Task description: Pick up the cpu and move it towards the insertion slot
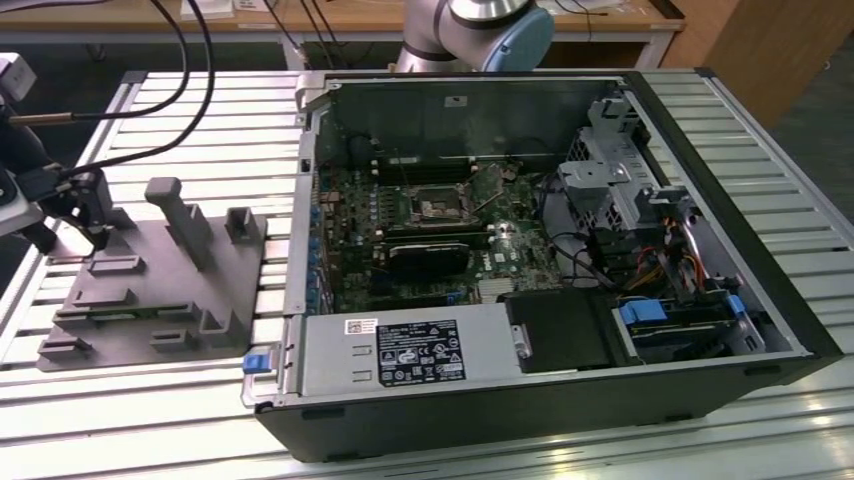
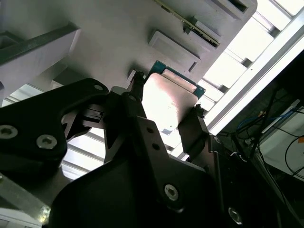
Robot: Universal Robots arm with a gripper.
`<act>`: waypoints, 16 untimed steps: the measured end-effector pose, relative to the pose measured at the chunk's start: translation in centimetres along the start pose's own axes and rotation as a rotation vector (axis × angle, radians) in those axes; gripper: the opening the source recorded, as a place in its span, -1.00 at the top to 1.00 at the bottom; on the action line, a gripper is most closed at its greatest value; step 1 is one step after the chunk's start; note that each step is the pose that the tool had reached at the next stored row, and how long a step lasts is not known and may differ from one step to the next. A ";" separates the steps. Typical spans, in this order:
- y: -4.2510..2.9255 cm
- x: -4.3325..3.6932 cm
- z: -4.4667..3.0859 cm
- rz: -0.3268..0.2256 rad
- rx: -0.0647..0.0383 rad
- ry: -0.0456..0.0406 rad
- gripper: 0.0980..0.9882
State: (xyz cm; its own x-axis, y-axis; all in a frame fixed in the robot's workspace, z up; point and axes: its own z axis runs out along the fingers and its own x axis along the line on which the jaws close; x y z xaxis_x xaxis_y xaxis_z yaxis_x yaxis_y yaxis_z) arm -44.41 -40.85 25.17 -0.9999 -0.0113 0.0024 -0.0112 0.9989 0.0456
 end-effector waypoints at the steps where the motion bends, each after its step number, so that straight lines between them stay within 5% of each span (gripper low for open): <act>1: 0.00 0.00 -0.04 0.000 0.000 0.0000 0.00; 16: 0.03 0.00 -0.57 0.000 0.000 0.0000 0.00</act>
State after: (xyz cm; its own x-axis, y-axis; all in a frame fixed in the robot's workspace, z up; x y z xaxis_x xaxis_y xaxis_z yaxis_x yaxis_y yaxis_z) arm -44.41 -40.85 25.74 -0.9999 -0.0113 0.0024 -0.0112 0.9989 0.0456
